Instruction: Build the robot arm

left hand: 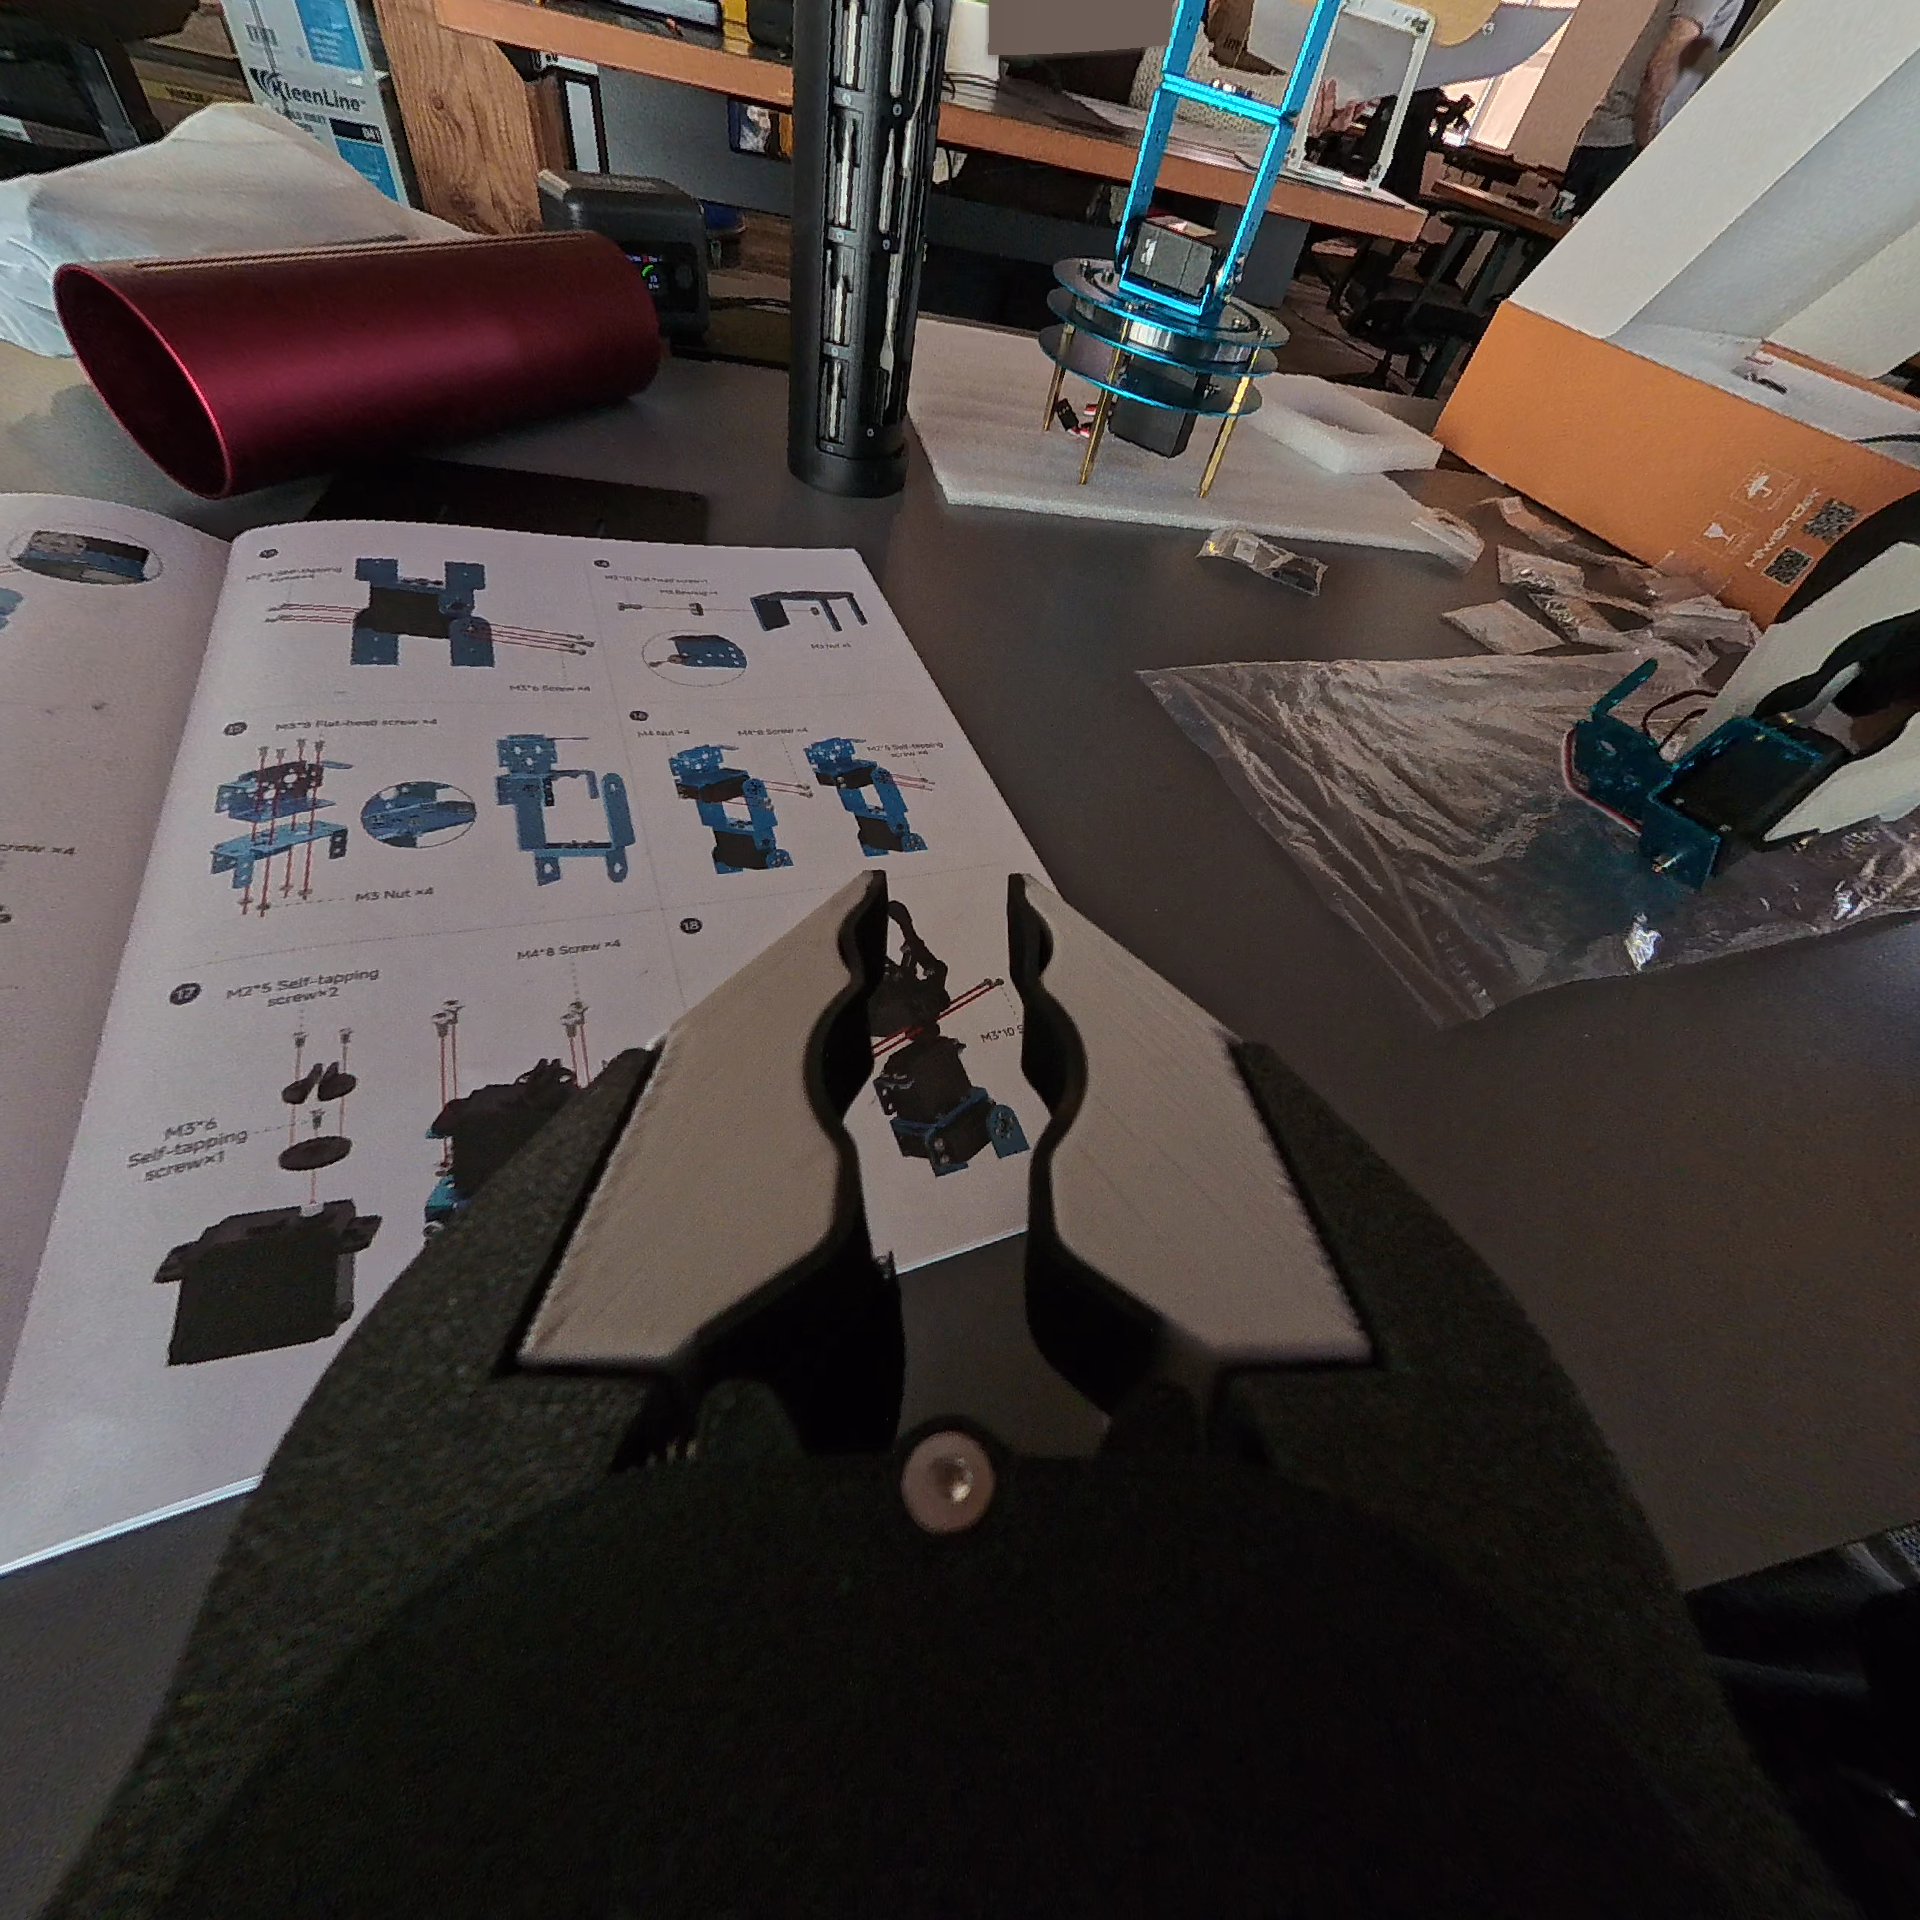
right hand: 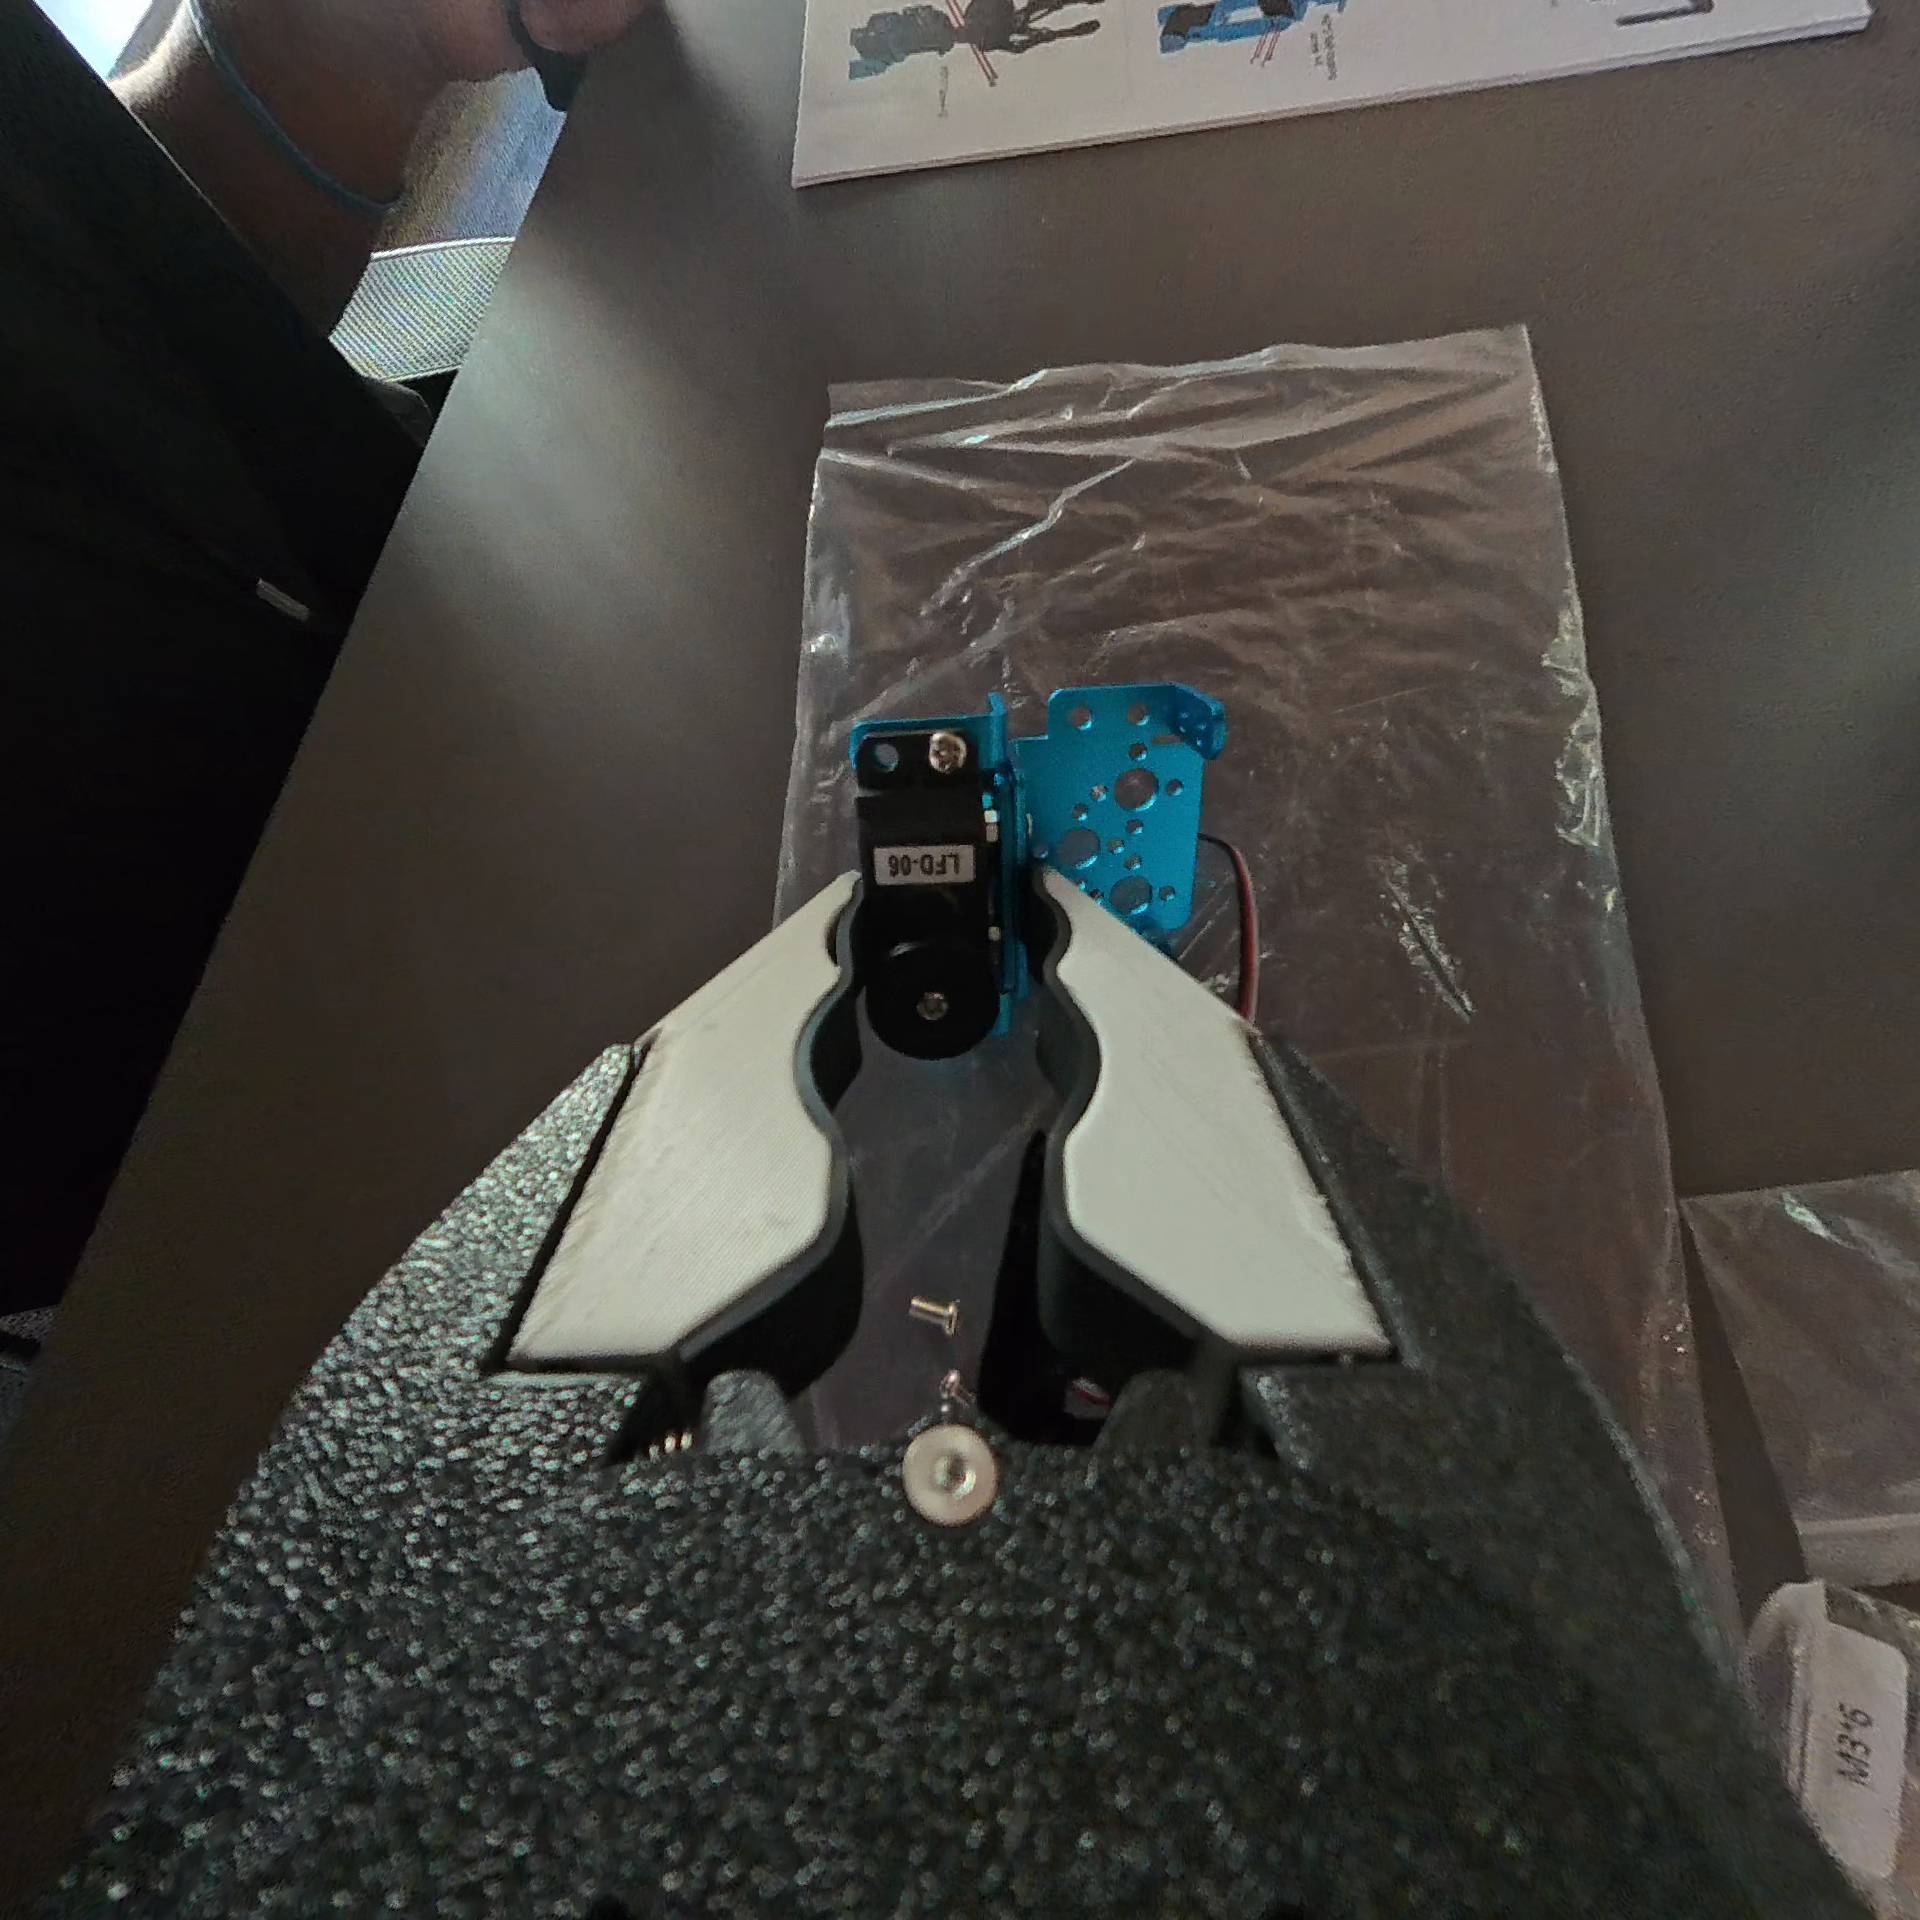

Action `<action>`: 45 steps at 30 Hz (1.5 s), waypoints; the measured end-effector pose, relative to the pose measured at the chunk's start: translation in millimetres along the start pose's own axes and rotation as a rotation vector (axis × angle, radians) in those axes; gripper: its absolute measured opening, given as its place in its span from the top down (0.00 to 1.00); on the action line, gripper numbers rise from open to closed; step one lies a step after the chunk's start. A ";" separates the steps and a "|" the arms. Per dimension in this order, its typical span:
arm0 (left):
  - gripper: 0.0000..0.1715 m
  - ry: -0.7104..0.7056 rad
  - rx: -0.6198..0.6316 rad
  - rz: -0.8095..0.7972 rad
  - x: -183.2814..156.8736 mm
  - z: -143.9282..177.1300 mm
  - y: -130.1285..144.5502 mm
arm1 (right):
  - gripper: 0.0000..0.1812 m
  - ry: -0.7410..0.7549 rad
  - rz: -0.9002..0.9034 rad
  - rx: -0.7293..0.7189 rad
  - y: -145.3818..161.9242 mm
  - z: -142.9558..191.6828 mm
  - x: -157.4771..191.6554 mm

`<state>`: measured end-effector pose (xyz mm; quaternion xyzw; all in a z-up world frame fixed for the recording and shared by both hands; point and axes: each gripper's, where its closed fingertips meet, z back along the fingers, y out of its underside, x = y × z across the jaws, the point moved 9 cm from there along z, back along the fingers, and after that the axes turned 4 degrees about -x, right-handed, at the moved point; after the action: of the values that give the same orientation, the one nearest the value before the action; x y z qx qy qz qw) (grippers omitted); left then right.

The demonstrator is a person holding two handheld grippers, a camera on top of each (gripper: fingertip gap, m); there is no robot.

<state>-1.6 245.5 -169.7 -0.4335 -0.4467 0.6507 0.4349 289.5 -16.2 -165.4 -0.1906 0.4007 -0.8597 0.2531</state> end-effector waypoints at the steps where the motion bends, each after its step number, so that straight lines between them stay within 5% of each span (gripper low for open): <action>1: 0.87 0.000 -0.001 0.000 0.0 0.2 0.0 | 0.84 -0.002 0.002 0.006 0.8 1.0 0.1; 12: 0.87 0.043 0.010 -0.018 -4.7 -1.1 -2.8 | 0.85 -0.031 -0.041 -0.057 -7.4 10.0 -3.9; 18: 0.86 0.561 0.131 -0.278 -61.6 -22.1 -29.1 | 0.85 -0.447 -0.435 -0.248 -34.0 3.4 -27.7; 23: 0.85 0.769 0.175 -0.685 -107.9 -42.4 -56.3 | 0.85 -0.725 -0.738 -0.237 -41.7 -18.4 -50.5; 25: 0.85 0.811 0.160 -0.765 -118.4 -63.5 -59.2 | 0.85 -0.730 -0.764 -0.183 -39.4 -29.0 -54.5; 34: 0.84 1.057 0.262 -0.626 -122.3 -153.1 -50.1 | 0.85 -0.690 -0.767 -0.043 -25.2 -38.6 -67.2; 45: 0.84 1.227 0.298 -0.742 -152.7 -176.1 -42.5 | 0.80 -0.670 -0.617 -0.030 -17.5 -21.3 -80.5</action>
<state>211.2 145.3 -141.8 -0.4764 -0.1468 0.1544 0.8530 337.5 53.3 -174.6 -0.5723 0.2337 -0.7799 0.0982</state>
